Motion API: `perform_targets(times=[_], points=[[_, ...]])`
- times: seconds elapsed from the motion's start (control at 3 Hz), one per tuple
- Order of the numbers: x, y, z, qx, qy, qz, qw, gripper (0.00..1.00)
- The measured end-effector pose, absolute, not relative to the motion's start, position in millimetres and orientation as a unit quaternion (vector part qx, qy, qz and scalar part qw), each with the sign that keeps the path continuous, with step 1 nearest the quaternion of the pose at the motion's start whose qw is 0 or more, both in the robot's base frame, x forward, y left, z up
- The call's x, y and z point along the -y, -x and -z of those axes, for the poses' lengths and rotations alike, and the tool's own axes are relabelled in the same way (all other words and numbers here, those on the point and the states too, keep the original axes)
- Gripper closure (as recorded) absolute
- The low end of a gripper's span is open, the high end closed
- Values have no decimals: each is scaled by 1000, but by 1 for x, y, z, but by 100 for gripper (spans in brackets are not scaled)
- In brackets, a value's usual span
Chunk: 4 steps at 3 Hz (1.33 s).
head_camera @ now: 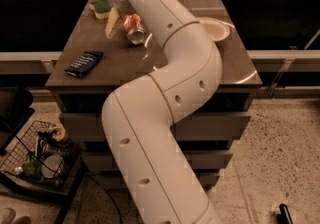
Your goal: Place coke can upright
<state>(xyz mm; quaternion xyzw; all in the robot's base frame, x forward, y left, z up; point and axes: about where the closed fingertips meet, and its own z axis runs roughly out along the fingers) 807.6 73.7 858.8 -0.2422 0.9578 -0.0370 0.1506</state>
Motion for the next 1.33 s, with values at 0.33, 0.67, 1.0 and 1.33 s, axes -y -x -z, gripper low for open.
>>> perform_targets(times=[0.33, 0.67, 1.0, 1.33], points=[[-72, -806, -854, -960, 238, 41, 142, 0], [-74, -806, -855, -959, 239, 44, 144, 0], [-81, -812, -868, -952, 255, 34, 167, 0], [-83, -814, -871, -948, 263, 21, 178, 0]])
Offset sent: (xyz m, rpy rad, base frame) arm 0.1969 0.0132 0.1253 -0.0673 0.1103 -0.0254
